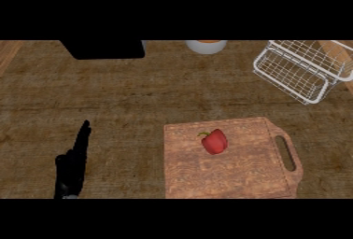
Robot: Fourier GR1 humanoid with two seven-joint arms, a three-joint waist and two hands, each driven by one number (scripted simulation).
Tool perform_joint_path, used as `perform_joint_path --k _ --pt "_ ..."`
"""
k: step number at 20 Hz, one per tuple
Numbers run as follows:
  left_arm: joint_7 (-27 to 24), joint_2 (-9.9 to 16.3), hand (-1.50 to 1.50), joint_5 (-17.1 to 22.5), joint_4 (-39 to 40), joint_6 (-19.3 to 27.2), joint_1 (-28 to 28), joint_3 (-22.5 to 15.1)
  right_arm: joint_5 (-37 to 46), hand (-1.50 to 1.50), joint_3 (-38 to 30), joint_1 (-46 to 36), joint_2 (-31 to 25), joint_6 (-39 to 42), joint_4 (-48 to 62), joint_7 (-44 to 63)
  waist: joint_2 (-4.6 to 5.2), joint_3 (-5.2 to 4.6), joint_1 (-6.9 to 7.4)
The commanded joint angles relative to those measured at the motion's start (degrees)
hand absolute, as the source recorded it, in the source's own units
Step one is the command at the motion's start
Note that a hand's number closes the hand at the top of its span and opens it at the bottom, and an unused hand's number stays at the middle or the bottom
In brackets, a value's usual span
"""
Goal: Pick the lemon from the cutting board and place it in the tiered basket
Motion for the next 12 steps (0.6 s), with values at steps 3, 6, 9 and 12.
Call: perform_joint_path --k 3,6,9,12 --pt "1.84 0.15 0.00 0.83 3.33 -2.67 -2.30 0.54 -8.65 1.50 -9.85 -5.99 -10.66 8.28 -7.25 4.62 0.48 -0.37 0.30" --pt "-0.70 -1.98 0.00 1.21 4.34 -3.65 -1.08 -0.28 -9.65 1.50 -10.22 -11.95 -14.03 8.81 -3.77 8.78 0.71 -0.37 1.31" --pt "0.93 -1.97 0.00 0.28 4.63 -3.43 -2.67 0.14 -7.99 1.50 -7.06 -17.40 -17.31 7.59 1.14 10.19 0.86 -0.35 1.86" --pt "-0.75 -2.78 0.00 -1.48 2.55 -2.32 0.71 -1.07 -6.05 1.50 -3.00 -21.14 -17.75 6.13 4.62 12.36 0.84 -0.34 2.24"
